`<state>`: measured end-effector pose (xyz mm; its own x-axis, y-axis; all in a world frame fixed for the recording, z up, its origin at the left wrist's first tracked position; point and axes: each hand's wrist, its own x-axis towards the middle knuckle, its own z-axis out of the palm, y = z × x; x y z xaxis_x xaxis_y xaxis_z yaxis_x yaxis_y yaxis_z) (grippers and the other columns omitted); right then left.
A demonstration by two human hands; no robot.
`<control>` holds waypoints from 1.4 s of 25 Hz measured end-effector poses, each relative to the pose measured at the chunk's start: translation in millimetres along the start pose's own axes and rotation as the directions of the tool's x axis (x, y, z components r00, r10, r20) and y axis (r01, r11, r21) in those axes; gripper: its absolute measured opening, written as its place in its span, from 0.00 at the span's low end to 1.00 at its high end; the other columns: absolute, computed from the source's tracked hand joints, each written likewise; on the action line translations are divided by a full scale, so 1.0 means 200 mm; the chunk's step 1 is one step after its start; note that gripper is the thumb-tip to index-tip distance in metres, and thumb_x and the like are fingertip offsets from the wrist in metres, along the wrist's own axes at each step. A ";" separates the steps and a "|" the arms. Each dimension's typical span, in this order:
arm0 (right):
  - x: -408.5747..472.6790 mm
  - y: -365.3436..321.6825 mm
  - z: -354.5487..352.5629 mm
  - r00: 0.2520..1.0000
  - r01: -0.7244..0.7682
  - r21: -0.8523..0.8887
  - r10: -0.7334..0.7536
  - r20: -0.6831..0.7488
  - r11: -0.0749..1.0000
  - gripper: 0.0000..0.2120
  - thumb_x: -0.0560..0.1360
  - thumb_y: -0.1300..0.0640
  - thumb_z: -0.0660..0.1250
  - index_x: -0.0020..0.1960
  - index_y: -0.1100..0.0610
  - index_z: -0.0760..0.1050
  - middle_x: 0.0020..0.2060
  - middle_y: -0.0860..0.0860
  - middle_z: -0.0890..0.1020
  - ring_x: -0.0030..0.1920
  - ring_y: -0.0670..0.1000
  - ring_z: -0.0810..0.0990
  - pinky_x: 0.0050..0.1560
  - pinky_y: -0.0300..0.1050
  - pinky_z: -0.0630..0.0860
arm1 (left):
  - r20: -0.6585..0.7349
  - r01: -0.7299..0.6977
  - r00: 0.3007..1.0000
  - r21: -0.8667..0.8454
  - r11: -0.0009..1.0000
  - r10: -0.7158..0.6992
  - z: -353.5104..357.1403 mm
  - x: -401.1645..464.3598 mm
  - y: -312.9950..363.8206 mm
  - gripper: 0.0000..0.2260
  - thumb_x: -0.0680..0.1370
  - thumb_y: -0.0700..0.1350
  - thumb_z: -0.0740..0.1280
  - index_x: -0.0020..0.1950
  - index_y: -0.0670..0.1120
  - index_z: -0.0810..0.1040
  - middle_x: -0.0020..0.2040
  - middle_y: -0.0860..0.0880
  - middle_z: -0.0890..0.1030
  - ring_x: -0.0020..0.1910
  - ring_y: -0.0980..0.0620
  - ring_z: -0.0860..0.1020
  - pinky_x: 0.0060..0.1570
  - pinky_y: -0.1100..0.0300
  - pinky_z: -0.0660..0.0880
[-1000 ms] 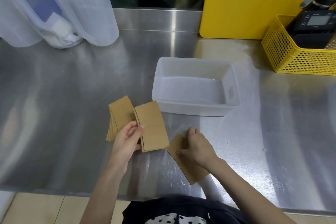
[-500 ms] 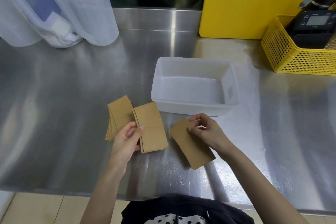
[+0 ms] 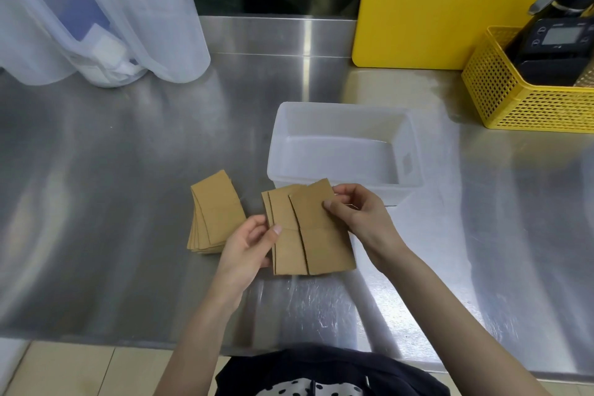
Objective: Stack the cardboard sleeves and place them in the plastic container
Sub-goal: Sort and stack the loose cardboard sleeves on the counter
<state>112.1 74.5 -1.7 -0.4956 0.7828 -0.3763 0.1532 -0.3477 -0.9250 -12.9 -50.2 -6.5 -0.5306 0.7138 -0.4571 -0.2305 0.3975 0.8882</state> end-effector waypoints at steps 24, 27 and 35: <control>-0.03 0.09 0.07 0.995 0.065 -0.258 -0.081 -0.051 0.964 0.08 0.72 0.54 0.68 0.49 0.54 0.72 0.35 0.46 0.74 0.36 0.45 0.73 0.32 0.25 0.68 | 0.130 -0.025 0.991 -0.053 0.998 0.032 0.09 -0.01 -0.03 0.10 0.75 0.38 0.62 0.49 0.53 0.74 0.44 0.59 0.83 0.40 0.64 0.81 0.37 0.62 0.80; -0.05 0.09 0.04 0.999 0.018 -0.198 -0.023 -0.024 0.980 0.13 0.72 0.52 0.68 0.54 0.54 0.71 0.40 0.48 0.75 0.41 0.47 0.75 0.33 0.24 0.69 | 0.078 -0.034 0.996 -0.096 0.995 0.042 0.09 -0.01 -0.01 0.11 0.76 0.39 0.62 0.47 0.56 0.74 0.41 0.62 0.83 0.41 0.65 0.80 0.39 0.61 0.79; -0.13 0.13 -0.02 0.979 -0.100 -0.087 0.114 0.169 0.991 0.13 0.71 0.58 0.68 0.55 0.59 0.72 0.48 0.57 0.80 0.49 0.54 0.79 0.62 0.54 0.74 | 0.046 -0.057 0.997 -0.217 0.975 0.068 0.07 0.00 0.00 0.12 0.76 0.39 0.62 0.53 0.56 0.74 0.49 0.56 0.82 0.52 0.57 0.80 0.47 0.54 0.79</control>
<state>132.5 47.9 -16.9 -0.6119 0.6397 -0.4652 0.2764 -0.3781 -0.8835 -0.8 -41.7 -8.1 -0.5068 0.7652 -0.3970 -0.3715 0.2217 0.9016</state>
